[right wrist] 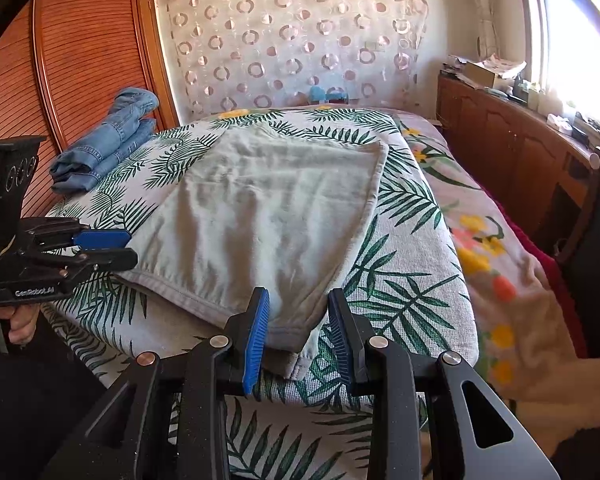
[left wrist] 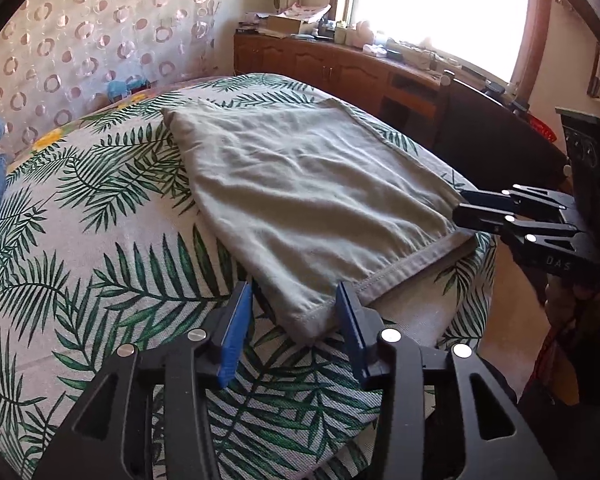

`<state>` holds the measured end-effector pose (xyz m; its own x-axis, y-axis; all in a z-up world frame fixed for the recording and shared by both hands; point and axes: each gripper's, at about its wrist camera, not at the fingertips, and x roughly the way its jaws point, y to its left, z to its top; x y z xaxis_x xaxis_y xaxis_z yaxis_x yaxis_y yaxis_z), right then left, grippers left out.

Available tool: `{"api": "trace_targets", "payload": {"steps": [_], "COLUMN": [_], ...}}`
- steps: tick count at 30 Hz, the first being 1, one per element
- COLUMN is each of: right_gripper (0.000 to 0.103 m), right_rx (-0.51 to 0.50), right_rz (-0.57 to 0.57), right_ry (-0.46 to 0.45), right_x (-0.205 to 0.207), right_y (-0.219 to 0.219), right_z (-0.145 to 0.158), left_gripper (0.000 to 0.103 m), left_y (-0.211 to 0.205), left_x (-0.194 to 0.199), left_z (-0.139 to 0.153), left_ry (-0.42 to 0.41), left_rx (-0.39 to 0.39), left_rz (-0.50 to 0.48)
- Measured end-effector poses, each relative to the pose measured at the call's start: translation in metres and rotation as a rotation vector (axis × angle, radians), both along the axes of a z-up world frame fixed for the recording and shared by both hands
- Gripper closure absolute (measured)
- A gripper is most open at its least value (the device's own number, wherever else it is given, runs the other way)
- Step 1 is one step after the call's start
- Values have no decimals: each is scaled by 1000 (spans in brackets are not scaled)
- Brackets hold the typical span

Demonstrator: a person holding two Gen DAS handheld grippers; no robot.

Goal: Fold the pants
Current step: 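Move both tools to the folded shorts' edge, fingers open, then close the left tool on the shorts' hemmed edge while the right tool closes beside it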

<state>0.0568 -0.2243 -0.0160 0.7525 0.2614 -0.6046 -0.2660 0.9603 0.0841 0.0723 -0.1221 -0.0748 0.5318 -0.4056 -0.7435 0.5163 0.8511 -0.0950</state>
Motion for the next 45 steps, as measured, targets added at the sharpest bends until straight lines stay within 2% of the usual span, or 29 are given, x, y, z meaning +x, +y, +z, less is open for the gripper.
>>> {"api": "trace_targets", "payload": {"steps": [4,7,13,20,42,43,44,45], "right_gripper": [71,71,71,71,72,76,85,86], "right_rx": [1,1,-1,0,-9,-9,-10,-10], "right_rz": [-1,0,2,7,38,39,40,39], "right_ry": [1,2,3,-5,16,12,6,0], "right_x": [0,0,0,0,-4,-4,-6,-7], "right_y": [-1,-2,-3,-4,2,1,2,2], "right_z": [-1,-1,-1,3,1,2,4,5], "left_gripper": [59,71,91,92,92,92,92,92], "left_y": [3,5,3,13,14,14,14,15], "left_x": [0,0,-2,-1,4,4,4,4], "left_z": [-2,-3,0,11,-2,-2,-2,-2], "left_ry": [12,31,14,-9,27,27,27,26], "left_rx": [-26,-63,-65,-108,-86,-87,-87,-87], "left_rz": [7,-13,-25,-7,8,8,9,9]}}
